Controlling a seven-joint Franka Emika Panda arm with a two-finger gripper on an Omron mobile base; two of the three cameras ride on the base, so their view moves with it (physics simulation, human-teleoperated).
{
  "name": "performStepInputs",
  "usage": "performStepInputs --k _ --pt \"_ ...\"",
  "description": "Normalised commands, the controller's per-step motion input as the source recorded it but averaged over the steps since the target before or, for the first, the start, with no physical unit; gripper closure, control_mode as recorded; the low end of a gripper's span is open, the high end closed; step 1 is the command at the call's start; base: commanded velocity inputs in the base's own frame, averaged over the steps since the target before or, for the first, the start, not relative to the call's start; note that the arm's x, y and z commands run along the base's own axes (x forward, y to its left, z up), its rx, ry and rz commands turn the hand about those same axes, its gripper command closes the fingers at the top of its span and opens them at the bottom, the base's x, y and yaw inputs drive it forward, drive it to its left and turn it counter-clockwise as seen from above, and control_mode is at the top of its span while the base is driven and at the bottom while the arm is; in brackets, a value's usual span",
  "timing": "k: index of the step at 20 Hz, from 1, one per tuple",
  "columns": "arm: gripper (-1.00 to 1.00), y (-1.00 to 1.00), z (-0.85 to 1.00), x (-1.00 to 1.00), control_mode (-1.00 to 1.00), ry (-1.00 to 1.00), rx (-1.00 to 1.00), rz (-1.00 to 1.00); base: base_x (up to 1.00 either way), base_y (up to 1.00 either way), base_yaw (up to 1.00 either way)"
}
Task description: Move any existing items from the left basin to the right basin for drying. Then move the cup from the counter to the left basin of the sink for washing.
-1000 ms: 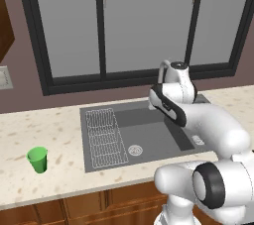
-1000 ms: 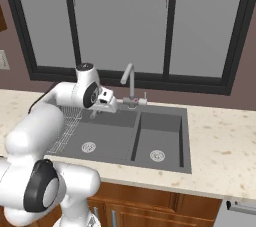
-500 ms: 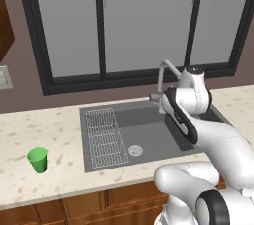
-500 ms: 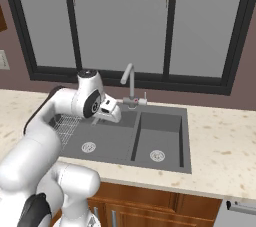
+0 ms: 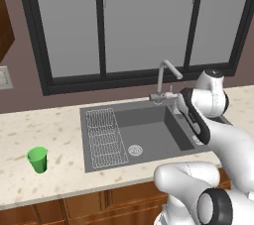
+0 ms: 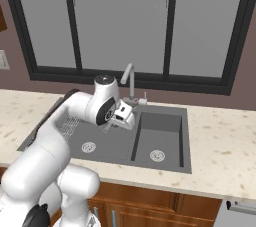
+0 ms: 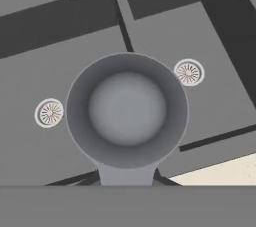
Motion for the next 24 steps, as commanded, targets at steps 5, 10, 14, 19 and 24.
performStepInputs --k 5,10,14,19,24 --pt "1.00 -0.48 0.00 0.00 -1.00 0.07 0.05 -0.01 0.00 0.00 0.00" --pt "1.00 -0.49 0.00 0.00 -1.00 0.08 0.06 0.00 0.00 0.00 0.00" --pt "1.00 -0.45 -0.07 0.00 -1.00 0.06 0.05 0.00 0.00 0.00 0.00" --pt "1.00 -0.25 -0.28 0.01 -1.00 0.05 0.01 0.00 0.00 0.00 0.00" --pt "1.00 -0.16 -0.33 0.05 -1.00 0.03 0.00 0.00 0.00 0.00 0.00"
